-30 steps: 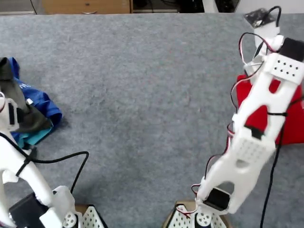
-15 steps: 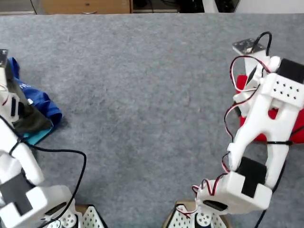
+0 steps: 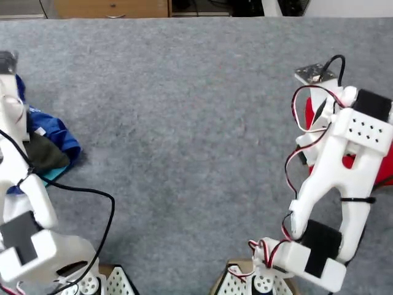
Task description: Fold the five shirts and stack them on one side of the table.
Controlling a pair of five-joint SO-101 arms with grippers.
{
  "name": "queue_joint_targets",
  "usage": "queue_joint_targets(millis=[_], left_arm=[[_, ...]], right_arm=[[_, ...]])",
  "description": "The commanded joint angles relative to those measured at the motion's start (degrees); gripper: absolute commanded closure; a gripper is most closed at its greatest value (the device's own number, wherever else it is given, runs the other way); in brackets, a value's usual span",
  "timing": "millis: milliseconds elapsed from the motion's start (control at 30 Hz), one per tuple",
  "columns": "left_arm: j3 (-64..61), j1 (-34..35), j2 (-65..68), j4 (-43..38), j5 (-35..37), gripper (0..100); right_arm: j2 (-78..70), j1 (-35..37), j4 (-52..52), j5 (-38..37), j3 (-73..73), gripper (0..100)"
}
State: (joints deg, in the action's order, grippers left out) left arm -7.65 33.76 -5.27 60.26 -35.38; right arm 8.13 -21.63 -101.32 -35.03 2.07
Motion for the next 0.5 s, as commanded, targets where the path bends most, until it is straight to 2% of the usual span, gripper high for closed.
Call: queue_joint_targets(millis=[0, 233, 467], left_arm=[[8.5, -3.9, -8.1, 2.8, 6.4, 98], [14.9, -17.0, -19.6, 8.5, 17.6, 98], [14.7, -38.6, -25.9, 13.6, 27.2, 98]], right_arm=[[3.5, -0.2, -0.8, 0.6, 0.8, 99.5], [6.3, -0.3, -0.8, 0.6, 2.2, 99.5], [7.5, -0.3, -0.8, 0.6, 5.1, 99.5]])
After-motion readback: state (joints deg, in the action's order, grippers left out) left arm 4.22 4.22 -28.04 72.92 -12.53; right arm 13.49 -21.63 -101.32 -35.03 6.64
